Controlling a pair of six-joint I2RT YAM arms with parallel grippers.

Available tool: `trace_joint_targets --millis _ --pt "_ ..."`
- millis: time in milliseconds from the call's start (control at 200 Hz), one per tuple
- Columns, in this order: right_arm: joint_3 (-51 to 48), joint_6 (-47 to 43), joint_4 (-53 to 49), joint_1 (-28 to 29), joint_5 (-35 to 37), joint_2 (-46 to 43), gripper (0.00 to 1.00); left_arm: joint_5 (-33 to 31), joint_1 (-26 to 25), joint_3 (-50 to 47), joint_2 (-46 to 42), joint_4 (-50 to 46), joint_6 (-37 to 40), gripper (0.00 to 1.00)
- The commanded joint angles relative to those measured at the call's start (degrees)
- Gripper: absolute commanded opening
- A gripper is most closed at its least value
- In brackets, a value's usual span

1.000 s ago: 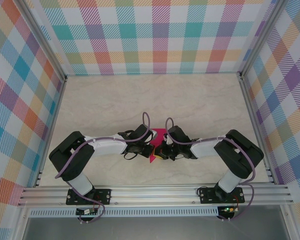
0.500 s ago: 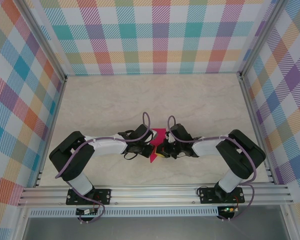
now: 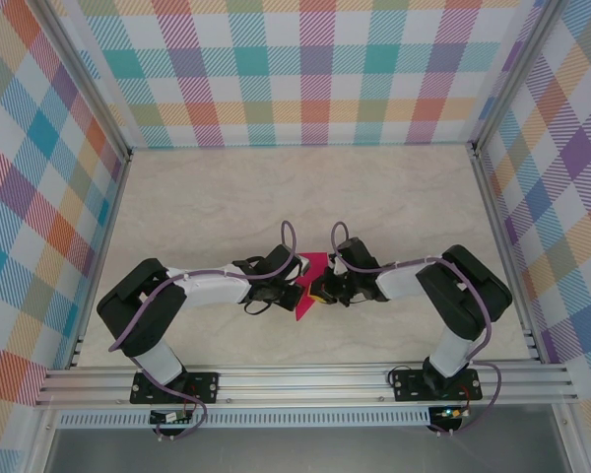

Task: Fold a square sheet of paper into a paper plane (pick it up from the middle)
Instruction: Third fold the triangle at the center of the table.

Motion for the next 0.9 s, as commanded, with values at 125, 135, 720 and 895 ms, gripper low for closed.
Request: trace_joint_targets --millis 125,135,720,895 --pt "-0.5 -2.0 -1.0 -2.2 -2.1 -2.2 0.00 -0.2 0.1 -2.0 3.2 -3.9 1.1 0.00" --pt "-0.3 -2.2 -1.2 -2.4 -2.2 -2.5 0.00 -0.2 0.1 -2.0 3.2 -3.9 1.0 0.00" --pt "1.7 -7.3 -5.9 -6.5 -0.4 2.3 0.00 -0.4 0.1 -2.6 2.8 -4.1 1.1 0.00" --pt "2.8 -8.1 -7.6 -7.6 -1.9 -1.6 0.00 -0.3 0.1 -2.2 3.1 -4.3 1.1 0.00"
